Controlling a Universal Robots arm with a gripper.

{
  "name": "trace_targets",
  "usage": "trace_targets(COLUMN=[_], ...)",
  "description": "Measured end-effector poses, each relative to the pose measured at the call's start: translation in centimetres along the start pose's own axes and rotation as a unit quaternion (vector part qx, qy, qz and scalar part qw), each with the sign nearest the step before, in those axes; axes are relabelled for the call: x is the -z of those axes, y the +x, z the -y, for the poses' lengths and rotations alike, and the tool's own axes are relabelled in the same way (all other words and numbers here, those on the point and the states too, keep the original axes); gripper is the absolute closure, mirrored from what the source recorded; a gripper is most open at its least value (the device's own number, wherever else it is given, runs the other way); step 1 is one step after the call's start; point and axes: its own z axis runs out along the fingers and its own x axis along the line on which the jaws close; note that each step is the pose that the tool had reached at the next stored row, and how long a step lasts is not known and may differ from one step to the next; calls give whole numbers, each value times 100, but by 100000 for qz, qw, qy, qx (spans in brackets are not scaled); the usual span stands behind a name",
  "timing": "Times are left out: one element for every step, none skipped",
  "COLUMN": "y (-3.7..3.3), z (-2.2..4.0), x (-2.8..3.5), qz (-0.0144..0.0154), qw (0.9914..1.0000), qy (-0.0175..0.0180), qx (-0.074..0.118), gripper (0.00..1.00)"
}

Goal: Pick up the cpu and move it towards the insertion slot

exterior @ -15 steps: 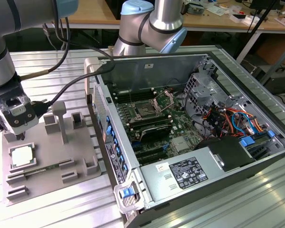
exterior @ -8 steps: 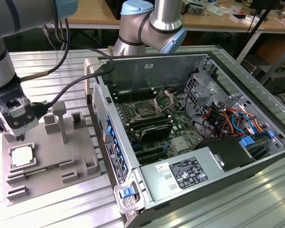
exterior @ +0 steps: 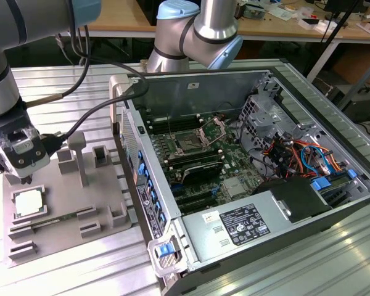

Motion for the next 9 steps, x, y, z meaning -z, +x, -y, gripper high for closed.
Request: trace_targets(y=[0, 1, 1, 1, 1, 1, 1, 1, 1], z=[0, 1, 1, 2, 2, 2, 2, 2, 2], x=[-1, -2, -5, -6, -8, -10, -11, -12, -14], qz=[-1, 0, 2, -2, 4, 4, 3, 0, 2], qw=[100000, 100000, 100000, 100000, 100000, 100000, 100000, 100000, 100000], qy=[1, 1, -2, 3, -2, 0, -2, 0, -1], qx=[-3, -2, -3, -2, -1, -1, -3, -3, -1], gripper=[89, 89, 89, 89, 89, 89, 89, 89, 89])
